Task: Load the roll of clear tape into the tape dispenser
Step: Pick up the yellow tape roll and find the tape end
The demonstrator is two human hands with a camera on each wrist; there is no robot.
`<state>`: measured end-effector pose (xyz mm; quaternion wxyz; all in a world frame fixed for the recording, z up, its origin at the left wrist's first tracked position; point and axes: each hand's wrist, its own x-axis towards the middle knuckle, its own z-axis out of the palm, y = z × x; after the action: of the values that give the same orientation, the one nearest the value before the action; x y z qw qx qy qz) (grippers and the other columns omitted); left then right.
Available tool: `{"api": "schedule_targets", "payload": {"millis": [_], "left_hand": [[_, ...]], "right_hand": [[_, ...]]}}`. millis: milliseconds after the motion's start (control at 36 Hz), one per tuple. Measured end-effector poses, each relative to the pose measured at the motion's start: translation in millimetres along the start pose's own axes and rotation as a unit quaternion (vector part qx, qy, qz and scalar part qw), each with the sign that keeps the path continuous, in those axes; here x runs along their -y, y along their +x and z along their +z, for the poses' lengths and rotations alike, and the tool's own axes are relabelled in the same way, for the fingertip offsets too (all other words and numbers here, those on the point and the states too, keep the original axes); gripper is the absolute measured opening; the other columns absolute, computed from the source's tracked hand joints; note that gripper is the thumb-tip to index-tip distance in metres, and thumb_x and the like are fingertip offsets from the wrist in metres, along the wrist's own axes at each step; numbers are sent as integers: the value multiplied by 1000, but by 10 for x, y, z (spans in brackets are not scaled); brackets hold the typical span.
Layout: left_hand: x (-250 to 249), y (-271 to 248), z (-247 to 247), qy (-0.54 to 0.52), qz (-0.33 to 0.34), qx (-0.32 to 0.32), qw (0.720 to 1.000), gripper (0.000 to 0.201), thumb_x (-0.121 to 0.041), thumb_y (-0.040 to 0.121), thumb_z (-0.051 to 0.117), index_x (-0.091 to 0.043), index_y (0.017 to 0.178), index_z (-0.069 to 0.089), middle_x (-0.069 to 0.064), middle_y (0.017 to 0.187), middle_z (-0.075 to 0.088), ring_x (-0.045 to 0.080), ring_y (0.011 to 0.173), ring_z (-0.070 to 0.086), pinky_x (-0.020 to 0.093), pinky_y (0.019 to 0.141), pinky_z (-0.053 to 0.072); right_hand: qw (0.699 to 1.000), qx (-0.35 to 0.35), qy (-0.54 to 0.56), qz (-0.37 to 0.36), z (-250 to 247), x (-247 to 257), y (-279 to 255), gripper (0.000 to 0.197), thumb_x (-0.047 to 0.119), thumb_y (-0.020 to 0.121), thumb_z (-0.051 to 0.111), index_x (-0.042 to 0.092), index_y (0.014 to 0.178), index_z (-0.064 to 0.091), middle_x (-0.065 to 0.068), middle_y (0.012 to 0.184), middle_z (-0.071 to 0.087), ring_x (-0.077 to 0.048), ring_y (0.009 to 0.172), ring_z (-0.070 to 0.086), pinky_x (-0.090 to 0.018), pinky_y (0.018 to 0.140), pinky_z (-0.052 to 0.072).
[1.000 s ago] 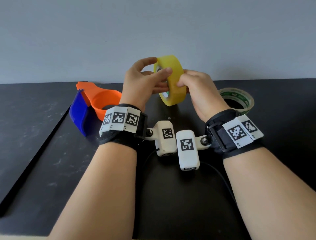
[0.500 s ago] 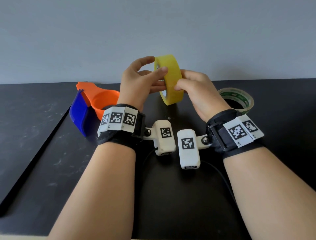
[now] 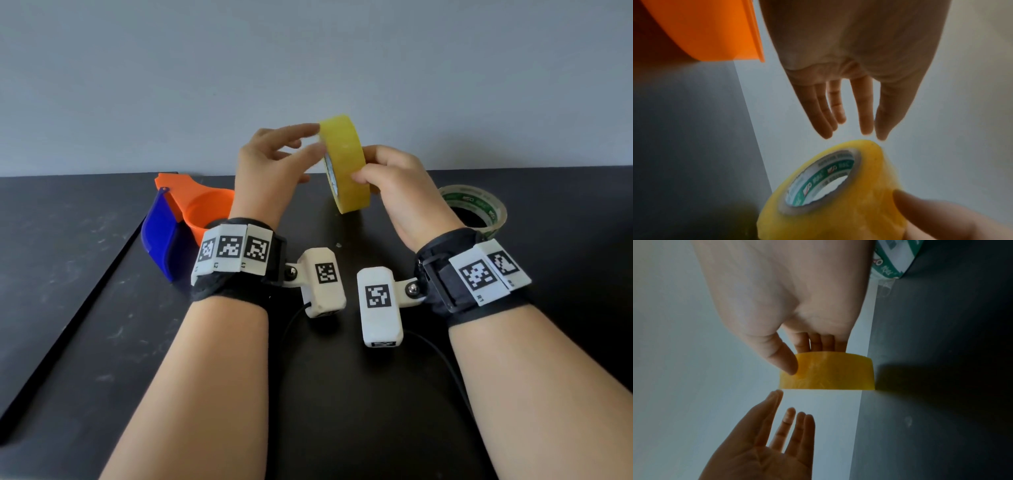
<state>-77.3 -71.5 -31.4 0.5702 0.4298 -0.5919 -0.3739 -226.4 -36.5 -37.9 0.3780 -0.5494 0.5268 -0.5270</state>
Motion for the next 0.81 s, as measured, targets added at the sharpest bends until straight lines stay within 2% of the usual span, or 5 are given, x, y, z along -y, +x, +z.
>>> {"api": "schedule_targets", "payload": {"millis": [83,278,444,639,806], "left_hand": [[-19,-19,25,55,33,13,998,23,-20,77,76,-25,99,75,1,107,62,7,78,60,25,82,56],[-31,-18,73,144,96,-8,985,17,-23,78,76,-27,95,76,-4,102,59,-2,70,57,3,69,41],[-44,-2,72,211,154,-19,965,12,-23,80,74,-21,90,79,-8,91,60,14,78,65,21,71,52],[-15,14,62,250,197,-28,948,11,-21,82,70,-16,85,79,2,90,69,6,68,56,8,62,40],[-13,11,73,266,191,-25,944,11,-16,82,67,-11,80,77,6,86,68,16,75,62,31,69,49]], "right_hand": [[1000,-5,4,0,-11,9,-2,24,7,90,56,18,106,71,-3,107,74,-15,101,67,-28,89,52],[1000,-4,-8,-10,24,15,-16,25,13,90,60,20,112,70,-2,110,73,-15,107,67,-32,96,52],[1000,-2,-16,-17,35,12,-20,27,13,89,64,20,116,69,-2,111,72,-14,106,66,-32,97,52],[999,6,-41,-32,58,30,-36,25,12,89,64,37,89,63,-1,102,71,-13,97,66,-30,92,52],[998,7,-55,-32,65,47,-55,21,9,89,64,26,99,68,-16,113,70,-28,104,65,-40,96,50]]}}
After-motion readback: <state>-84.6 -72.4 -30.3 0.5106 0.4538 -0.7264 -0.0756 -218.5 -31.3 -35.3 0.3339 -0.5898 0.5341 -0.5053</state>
